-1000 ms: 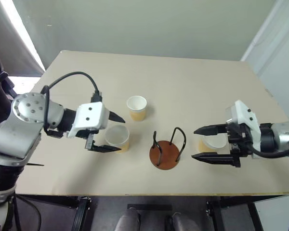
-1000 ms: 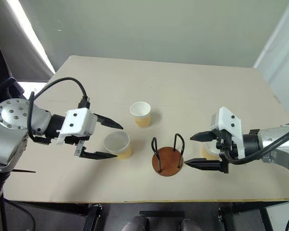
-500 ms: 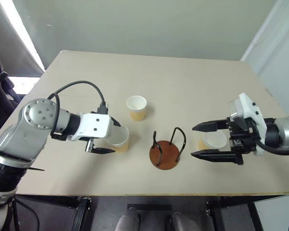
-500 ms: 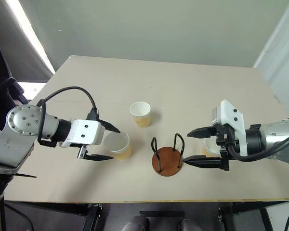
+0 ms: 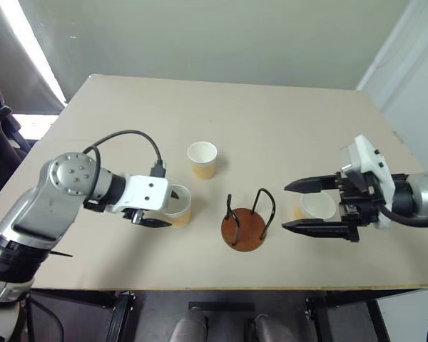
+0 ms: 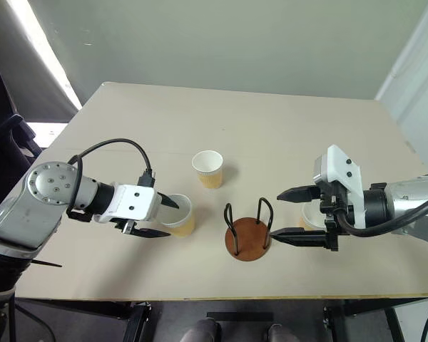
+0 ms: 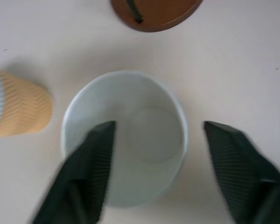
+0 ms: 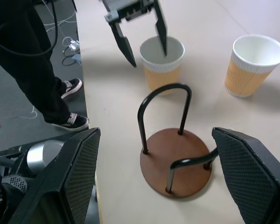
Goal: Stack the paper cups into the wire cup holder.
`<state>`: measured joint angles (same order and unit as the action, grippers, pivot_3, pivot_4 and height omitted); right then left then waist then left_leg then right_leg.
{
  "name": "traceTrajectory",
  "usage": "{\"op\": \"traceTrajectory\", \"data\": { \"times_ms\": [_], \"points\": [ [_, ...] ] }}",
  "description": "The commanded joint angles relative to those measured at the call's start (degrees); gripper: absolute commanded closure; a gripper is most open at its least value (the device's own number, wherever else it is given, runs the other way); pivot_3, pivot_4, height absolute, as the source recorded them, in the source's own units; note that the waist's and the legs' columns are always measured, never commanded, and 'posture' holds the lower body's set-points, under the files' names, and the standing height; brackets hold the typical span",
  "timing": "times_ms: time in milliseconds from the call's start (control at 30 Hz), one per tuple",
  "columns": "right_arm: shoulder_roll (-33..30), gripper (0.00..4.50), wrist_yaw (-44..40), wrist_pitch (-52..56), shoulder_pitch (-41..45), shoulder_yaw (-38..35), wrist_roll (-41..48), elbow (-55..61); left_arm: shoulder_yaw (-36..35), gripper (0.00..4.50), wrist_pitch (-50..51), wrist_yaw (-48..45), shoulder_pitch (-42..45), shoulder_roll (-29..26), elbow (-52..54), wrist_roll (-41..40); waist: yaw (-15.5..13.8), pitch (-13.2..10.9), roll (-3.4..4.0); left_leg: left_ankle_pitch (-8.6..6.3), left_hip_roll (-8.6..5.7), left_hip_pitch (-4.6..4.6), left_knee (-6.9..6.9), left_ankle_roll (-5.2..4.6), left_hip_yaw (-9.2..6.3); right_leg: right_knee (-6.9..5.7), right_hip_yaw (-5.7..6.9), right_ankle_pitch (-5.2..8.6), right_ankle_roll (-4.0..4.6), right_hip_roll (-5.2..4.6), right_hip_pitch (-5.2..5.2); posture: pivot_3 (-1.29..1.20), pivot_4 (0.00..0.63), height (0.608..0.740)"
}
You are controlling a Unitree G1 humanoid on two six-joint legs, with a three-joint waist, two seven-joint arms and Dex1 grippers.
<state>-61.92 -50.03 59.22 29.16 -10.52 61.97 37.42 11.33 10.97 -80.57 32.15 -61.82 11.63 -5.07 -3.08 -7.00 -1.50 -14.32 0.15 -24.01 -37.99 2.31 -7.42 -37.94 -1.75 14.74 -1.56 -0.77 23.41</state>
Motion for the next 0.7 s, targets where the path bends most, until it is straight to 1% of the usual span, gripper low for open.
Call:
{"op": "traceTrajectory", "data": {
  "times_ms": [33, 167, 200, 467, 600, 700],
  "points": [
    [-0.1, 0.59, -1.3, -2.6, 2.3, -2.0, 1.1, 0.1, -0.3, 2.79, -1.0, -1.5, 0.3, 0.0, -0.3, -0.6, 0.0, 0.0, 0.0, 0.0, 0.0, 0.0, 0.0, 0.0, 0.0, 0.0, 0.0, 0.0, 0.0, 0.0, 0.01, 0.0, 0.15, 0.74],
    [-0.6, 0.59, -2.4, -3.0, 3.7, -1.5, 1.6, -0.3, -0.2, 4.29, -1.3, -2.5, 0.7, 0.3, -1.0, -0.8, 0.0, 0.0, 0.0, 0.0, 0.0, -0.01, 0.0, -0.01, 0.0, 0.0, 0.0, 0.0, 0.0, 0.0, 0.0, 0.0, 0.15, 0.74],
    [-0.6, 0.59, -2.6, -3.2, 4.1, -1.2, 1.4, -0.4, -0.2, 4.48, -1.4, -2.9, 0.8, 0.4, -1.2, -0.9, 0.0, 0.0, 0.0, 0.0, -0.01, -0.02, -0.01, -0.01, 0.0, 0.0, 0.0, 0.0, 0.0, 0.0, 0.01, 0.0, 0.15, 0.74],
    [-0.7, 0.59, -3.3, -3.4, 5.4, -0.1, 0.9, -1.0, -1.1, 4.48, -0.1, -5.0, 2.2, 0.7, -1.6, -3.1, 0.0, 0.0, 0.0, 0.0, 0.0, -0.02, -0.01, -0.01, 0.0, 0.0, 0.0, 0.0, 0.0, 0.0, 0.01, 0.0, 0.15, 0.74],
    [-0.3, 0.59, -3.4, -4.0, 5.5, 0.2, 0.2, -1.2, -2.0, 4.48, 1.9, -5.5, 4.0, 1.0, -1.4, -5.5, 0.0, 0.0, 0.0, 0.0, 0.0, -0.02, -0.01, -0.01, 0.0, 0.0, 0.0, 0.0, 0.0, 0.0, 0.01, 0.0, 0.15, 0.74],
    [-0.1, 0.59, -3.7, -5.2, 5.5, 0.3, -1.0, -1.7, -3.3, 4.48, 5.1, -6.1, 7.0, 1.8, -1.1, -9.2, 0.0, 0.0, 0.0, 0.0, 0.0, -0.02, -0.01, -0.01, 0.0, 0.0, 0.0, 0.0, 0.0, -0.01, 0.01, 0.0, 0.15, 0.74]
  ]
}}
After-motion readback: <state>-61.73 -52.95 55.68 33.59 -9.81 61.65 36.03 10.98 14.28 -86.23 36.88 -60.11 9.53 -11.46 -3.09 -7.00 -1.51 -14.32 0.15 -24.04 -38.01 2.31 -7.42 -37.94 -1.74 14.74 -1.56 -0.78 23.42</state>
